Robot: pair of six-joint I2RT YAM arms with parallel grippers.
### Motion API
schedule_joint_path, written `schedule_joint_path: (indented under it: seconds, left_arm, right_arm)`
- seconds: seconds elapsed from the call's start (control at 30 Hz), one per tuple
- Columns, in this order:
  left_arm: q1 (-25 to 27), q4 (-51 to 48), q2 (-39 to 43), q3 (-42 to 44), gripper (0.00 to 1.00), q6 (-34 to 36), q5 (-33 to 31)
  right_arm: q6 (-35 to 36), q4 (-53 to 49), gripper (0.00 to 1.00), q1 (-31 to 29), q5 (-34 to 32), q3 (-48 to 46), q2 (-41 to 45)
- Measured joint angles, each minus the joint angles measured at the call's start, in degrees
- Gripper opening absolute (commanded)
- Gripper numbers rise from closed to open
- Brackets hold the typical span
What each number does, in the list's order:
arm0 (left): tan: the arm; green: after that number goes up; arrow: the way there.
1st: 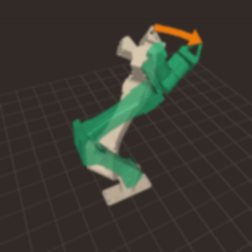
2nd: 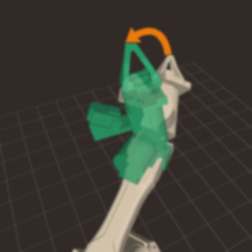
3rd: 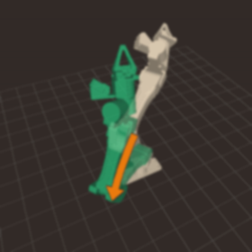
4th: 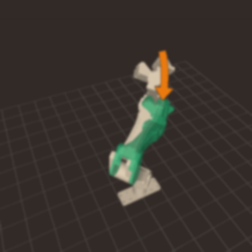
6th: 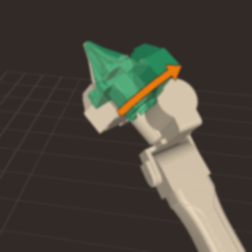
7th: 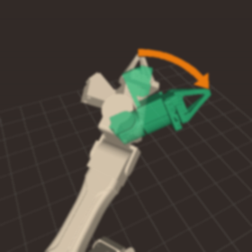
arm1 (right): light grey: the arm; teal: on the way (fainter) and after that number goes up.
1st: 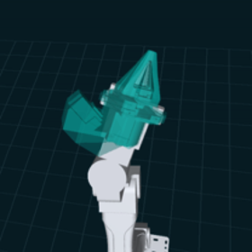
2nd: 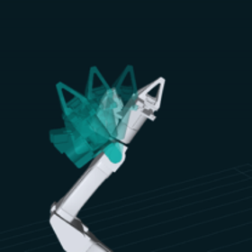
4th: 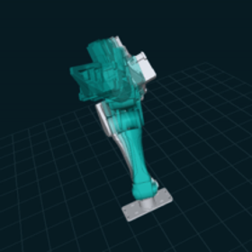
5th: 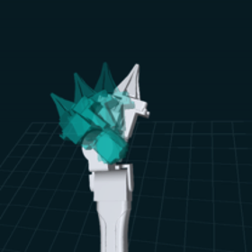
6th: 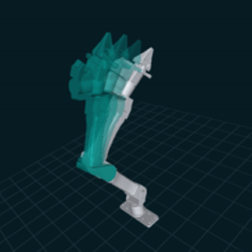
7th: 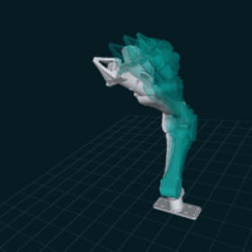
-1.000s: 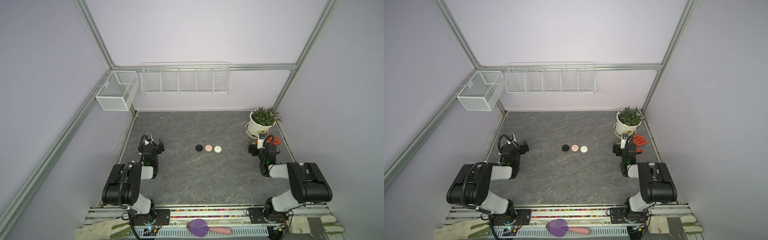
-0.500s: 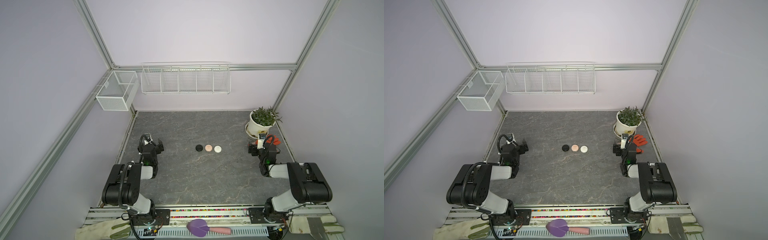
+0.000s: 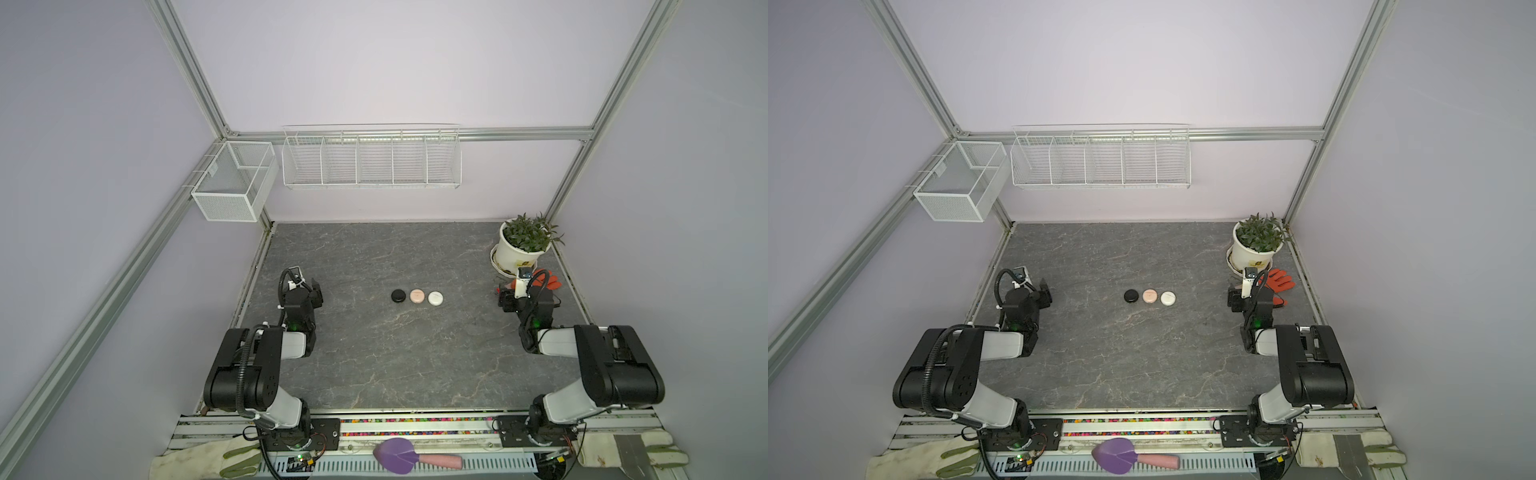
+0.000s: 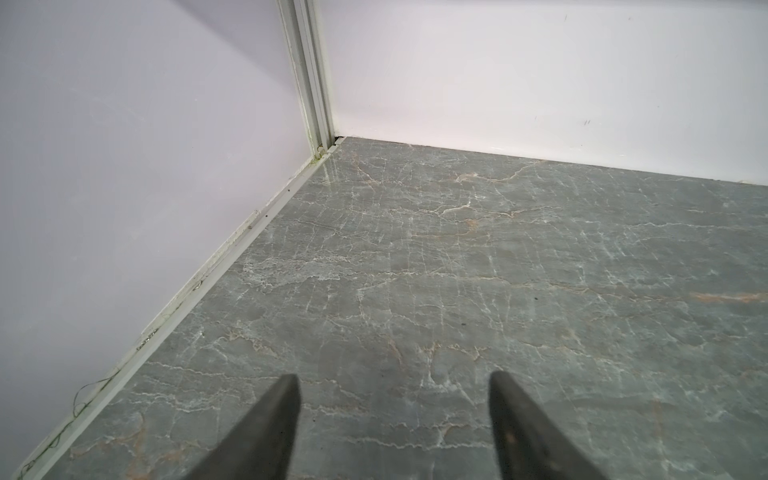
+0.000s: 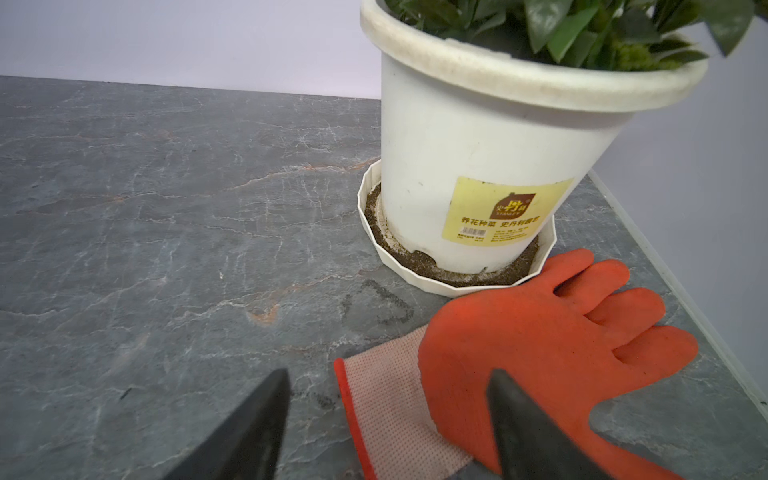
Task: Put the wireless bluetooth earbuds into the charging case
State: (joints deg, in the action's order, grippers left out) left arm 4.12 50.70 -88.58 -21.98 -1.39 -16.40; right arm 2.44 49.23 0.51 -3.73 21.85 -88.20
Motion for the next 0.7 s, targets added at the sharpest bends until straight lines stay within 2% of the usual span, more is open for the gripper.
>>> schedule_joint_path:
  seconds: [0.03,0.07,0.13,0.17,0.2,0.23,0.27,0.3,0.33,0.37,0.7]
  left_arm:
    - [0.0,0.0,0.0,0.0,0.38,0.0,0.0]
    - [0.0,0.0,0.0,0.0,0.99,0.2,0.1]
    - [0.0,0.0,0.0,0.0,0.99,0.2,0.2]
    - [0.0,0.0,0.0,0.0,0.84,0.2,0.2]
    - [0.0,0.0,0.0,0.0,0.59,0.2,0.2]
    - [0.0,0.0,0.0,0.0,0.49,-0.2,0.2]
    - [0.0,0.0,0.0,0.0,0.70,-0.2,0.2]
    - [0.0,0.0,0.0,0.0,1.00,-0.2,0.2]
    - [0.0,0.0,0.0,0.0,0.99,-0.1,0.2]
    - [0.0,0.0,0.0,0.0,0.99,0.0,0.2]
    - [0.0,0.0,0.0,0.0,0.99,-0.1,0.3]
  right_arm:
    - [-0.1,-0.1,0.93,0.2,0.2,0.0,0.0]
    - [-0.5,-0.2,0.88,0.2,0.4,0.0,0.0]
    - [-0.6,-0.4,0.88,0.3,0.4,0.0,0.0]
    - [-0.4,-0.4,0.90,0.3,0.6,0.0,0.0]
    - [-0.5,-0.5,0.95,0.3,0.6,0.0,0.0]
    - [-0.5,-0.5,0.98,0.3,0.6,0.0,0.0]
    - [-0.4,-0.6,0.97,0.3,0.7,0.0,0.0]
    - [-0.7,-0.6,0.99,0.3,0.7,0.0,0.0]
    - [-0.7,-0.6,0.91,0.3,0.8,0.0,0.0]
    - [-0.9,-0.6,0.88,0.3,0.8,0.0,0.0]
    - [-0.5,-1.0,0.88,-0.3,0.2,0.3,0.0]
